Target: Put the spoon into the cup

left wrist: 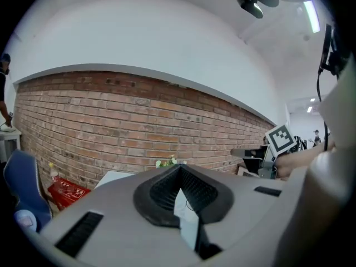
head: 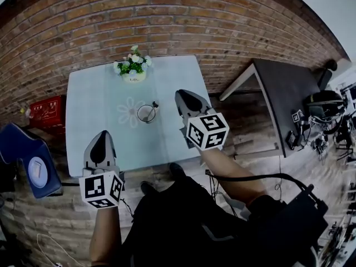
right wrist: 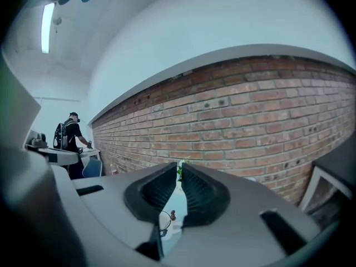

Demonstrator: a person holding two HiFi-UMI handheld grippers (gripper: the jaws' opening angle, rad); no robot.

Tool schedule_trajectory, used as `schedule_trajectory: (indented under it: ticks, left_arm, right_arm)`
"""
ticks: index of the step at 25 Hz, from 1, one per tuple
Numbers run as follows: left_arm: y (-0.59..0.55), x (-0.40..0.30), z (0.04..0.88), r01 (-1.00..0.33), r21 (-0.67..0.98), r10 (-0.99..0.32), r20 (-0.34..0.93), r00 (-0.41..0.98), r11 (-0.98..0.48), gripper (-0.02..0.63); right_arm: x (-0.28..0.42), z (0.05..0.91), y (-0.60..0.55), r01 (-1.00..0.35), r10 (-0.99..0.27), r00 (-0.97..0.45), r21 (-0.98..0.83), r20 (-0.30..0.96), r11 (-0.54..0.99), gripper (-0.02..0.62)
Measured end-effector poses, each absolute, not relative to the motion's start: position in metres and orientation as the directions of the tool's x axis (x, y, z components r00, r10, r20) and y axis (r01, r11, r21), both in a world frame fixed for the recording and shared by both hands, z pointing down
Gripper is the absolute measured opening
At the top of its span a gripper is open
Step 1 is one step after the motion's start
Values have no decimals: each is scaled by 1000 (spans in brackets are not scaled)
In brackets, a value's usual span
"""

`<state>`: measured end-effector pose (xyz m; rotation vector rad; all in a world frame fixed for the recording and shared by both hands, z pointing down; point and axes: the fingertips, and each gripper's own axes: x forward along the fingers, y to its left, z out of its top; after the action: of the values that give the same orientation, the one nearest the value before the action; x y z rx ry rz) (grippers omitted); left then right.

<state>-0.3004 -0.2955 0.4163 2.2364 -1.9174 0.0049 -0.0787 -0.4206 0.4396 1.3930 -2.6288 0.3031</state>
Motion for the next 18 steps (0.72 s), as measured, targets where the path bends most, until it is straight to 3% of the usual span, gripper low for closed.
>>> schedule_trajectory:
  ticks: [9,18]
  left_arm:
    - [-306,-273,400,-952,146,-954,96,285,-270,9]
    - [-299,-267,378,-963,112,-965,70,252,-244,9]
  right_arm:
    - [-56,392,-376,-849,-826,-528,-86,199,522,23]
    - [-44,379,-356,-840,-819,-541,-74,191,538,18]
